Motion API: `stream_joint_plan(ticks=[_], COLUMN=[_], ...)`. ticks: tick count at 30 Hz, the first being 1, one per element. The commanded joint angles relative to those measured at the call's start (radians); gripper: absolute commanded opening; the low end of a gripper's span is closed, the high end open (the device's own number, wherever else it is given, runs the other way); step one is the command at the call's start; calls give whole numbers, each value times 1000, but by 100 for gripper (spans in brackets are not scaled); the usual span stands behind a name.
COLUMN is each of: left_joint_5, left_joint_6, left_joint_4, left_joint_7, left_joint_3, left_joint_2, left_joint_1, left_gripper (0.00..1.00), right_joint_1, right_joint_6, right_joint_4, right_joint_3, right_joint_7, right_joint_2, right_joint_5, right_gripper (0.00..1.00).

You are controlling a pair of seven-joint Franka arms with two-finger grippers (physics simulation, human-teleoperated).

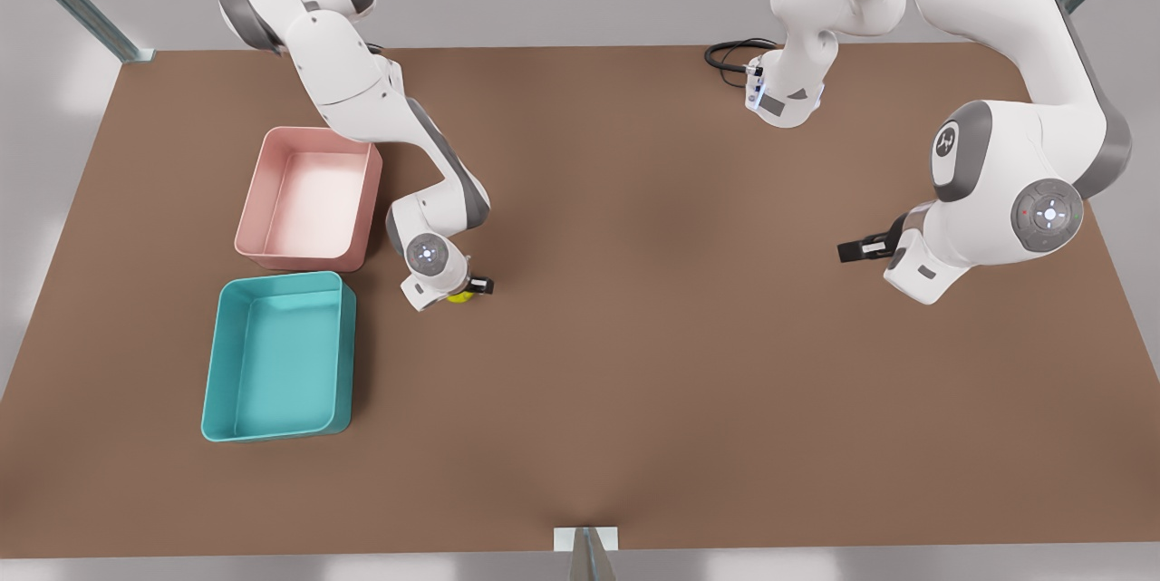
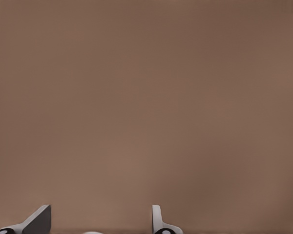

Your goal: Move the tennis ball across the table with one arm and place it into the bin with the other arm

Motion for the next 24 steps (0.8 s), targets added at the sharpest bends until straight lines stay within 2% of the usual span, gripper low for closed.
stream_joint_plan(ticks=[1, 11, 13, 14, 16, 21, 24], left_joint_5=[-5, -5, -5, -5, -5, -5, -5], left_joint_6=[0, 0, 1, 1, 3, 4, 4], left_joint_4=[0, 0, 0, 0, 0, 0, 0], left_joint_7=[-48, -47, -47, -47, -45, -45, -45], left_joint_3=[1, 0, 1, 1, -1, -1, 0], left_joint_2=[-1, 2, 2, 4, 4, 8, 8], left_joint_1=[0, 3, 3, 3, 3, 6, 6], left_gripper=[100, 100, 100, 100, 100, 100, 100], right_joint_1=[-1, -9, -9, -9, -9, -21, -76], right_joint_6=[7, 4, 4, 4, -3, -45, -187], right_joint_4=[-2, 8, 8, 9, 12, 32, 141], right_joint_3=[0, 2, 2, 2, 2, 2, -2], right_joint_7=[22, 9, 9, 9, 9, -3, -174], right_joint_2=[-1, -1, 1, 1, -2, -34, -65], right_joint_5=[2, 1, 1, 1, 1, 1, 2], right_gripper=[100, 96, 89, 79, 69, 66, 65])
